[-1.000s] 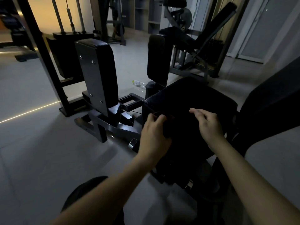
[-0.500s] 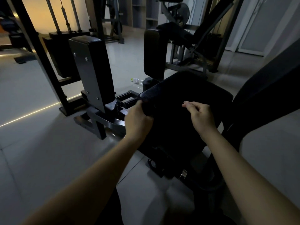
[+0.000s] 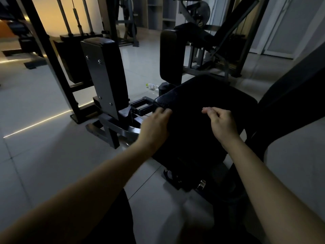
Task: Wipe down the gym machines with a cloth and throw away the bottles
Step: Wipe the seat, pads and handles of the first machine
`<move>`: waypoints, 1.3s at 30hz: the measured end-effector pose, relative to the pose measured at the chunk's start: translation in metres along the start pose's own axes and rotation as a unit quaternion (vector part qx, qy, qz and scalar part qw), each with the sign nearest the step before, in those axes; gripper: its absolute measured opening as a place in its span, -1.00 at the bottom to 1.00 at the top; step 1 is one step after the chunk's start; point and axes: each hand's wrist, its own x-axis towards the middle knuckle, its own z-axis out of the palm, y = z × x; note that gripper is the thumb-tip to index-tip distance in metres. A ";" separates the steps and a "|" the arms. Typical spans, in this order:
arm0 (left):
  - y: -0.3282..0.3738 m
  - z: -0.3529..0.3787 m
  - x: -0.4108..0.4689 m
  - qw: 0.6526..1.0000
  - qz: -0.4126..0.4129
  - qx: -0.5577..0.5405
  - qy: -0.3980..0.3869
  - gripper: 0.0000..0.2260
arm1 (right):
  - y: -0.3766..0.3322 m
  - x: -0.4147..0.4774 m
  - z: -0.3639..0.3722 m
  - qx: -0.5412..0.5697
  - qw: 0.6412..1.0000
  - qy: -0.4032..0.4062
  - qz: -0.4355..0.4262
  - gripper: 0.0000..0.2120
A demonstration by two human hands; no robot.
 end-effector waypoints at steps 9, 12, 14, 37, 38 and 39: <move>0.029 -0.006 0.001 0.937 -0.260 -0.227 0.051 -0.75 | 0.000 -0.001 -0.004 0.072 0.996 0.041 0.014 -0.67; 0.050 0.001 -0.020 0.916 -0.238 -0.315 0.076 -0.79 | 0.001 0.001 -0.005 0.118 0.992 0.026 0.027 -0.66; 0.075 0.014 -0.040 0.922 -0.201 -0.326 0.058 -0.81 | 0.002 0.002 -0.004 0.133 0.990 0.021 0.031 -0.65; 0.078 0.012 -0.053 0.936 -0.155 -0.283 -0.139 -0.91 | -0.005 -0.083 0.009 -0.184 0.957 0.078 -0.210 -0.69; 0.073 0.005 -0.047 0.908 -0.186 -0.333 -0.174 -0.91 | -0.004 -0.100 0.011 -0.219 0.945 0.064 -0.233 -0.65; 0.065 -0.001 -0.041 0.865 -0.223 -0.397 -0.212 -0.89 | -0.002 -0.114 0.013 -0.254 0.934 0.035 -0.247 -0.58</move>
